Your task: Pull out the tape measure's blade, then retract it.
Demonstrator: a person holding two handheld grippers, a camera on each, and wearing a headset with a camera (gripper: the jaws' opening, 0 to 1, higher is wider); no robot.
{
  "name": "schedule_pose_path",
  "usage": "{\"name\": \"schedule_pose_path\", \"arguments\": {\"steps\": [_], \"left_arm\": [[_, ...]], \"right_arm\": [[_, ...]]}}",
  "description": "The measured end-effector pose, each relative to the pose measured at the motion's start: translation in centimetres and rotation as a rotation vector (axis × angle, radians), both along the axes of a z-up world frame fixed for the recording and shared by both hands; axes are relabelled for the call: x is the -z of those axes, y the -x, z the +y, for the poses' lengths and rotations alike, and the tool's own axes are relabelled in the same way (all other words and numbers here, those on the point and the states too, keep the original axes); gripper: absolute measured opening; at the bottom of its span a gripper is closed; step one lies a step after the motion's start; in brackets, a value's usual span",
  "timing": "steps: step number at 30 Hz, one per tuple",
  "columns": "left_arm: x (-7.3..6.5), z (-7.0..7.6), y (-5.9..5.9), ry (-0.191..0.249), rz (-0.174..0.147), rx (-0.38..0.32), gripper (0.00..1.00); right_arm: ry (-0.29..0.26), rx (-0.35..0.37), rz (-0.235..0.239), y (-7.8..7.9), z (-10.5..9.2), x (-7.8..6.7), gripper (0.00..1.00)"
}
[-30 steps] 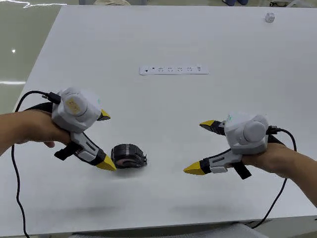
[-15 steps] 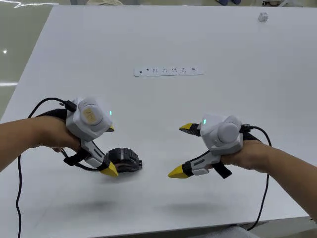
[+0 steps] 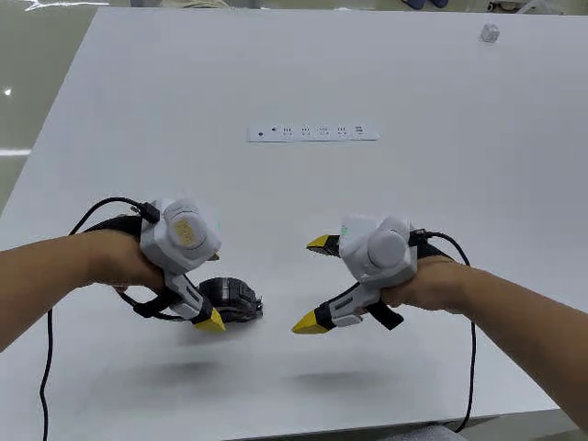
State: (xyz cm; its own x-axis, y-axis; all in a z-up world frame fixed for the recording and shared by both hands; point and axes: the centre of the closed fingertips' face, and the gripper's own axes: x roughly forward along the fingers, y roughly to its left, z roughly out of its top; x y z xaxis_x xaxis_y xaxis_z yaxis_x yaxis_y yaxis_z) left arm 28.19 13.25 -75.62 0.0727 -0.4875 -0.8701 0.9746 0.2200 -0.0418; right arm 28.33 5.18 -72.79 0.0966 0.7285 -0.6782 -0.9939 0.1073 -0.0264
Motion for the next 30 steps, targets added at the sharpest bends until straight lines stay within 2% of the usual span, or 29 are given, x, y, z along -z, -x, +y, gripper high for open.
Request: {"name": "schedule_pose_path", "arguments": {"steps": [3, 6, 10, 14, 16, 18, 23, 27, 30], "left_arm": [[0.5, -0.5, 0.1, -0.003, 0.004, 0.008, 0.64], [1.0, -0.6, 0.1, -0.030, -0.007, 0.037, 0.59], [1.8, -0.7, 0.0, -0.035, 0.012, 0.038, 0.53], [1.9, -0.7, 0.1, -0.051, 0.011, 0.048, 0.50], [1.9, -0.9, 0.2, -0.049, 0.021, 0.048, 0.45], [2.2, -0.8, 0.1, -0.070, 0.014, 0.056, 0.40], [2.7, -0.4, 0.1, -0.101, 0.018, 0.049, 0.38], [2.7, -0.4, 0.1, -0.090, 0.020, 0.046, 0.37], [2.6, -0.3, 0.0, -0.062, 0.020, 0.033, 0.36]], "right_arm": [[0.008, -0.015, 0.004, -0.1, 0.5, 0.5, 0.80], [0.014, -0.029, 0.006, -0.1, 1.1, 0.7, 0.79], [0.016, -0.043, 0.009, -0.1, 1.6, 0.9, 0.76], [0.037, -0.062, 0.012, -0.1, 2.0, 1.5, 0.73], [0.047, -0.077, 0.014, 0.0, 2.2, 1.8, 0.72], [0.056, -0.089, 0.014, 0.1, 2.5, 2.1, 0.70], [0.100, -0.153, 0.021, 0.2, 3.5, 3.0, 0.64], [0.131, -0.176, 0.032, -0.1, 4.1, 3.6, 0.59], [0.167, -0.194, 0.047, 0.0, 4.2, 4.4, 0.53]]}}
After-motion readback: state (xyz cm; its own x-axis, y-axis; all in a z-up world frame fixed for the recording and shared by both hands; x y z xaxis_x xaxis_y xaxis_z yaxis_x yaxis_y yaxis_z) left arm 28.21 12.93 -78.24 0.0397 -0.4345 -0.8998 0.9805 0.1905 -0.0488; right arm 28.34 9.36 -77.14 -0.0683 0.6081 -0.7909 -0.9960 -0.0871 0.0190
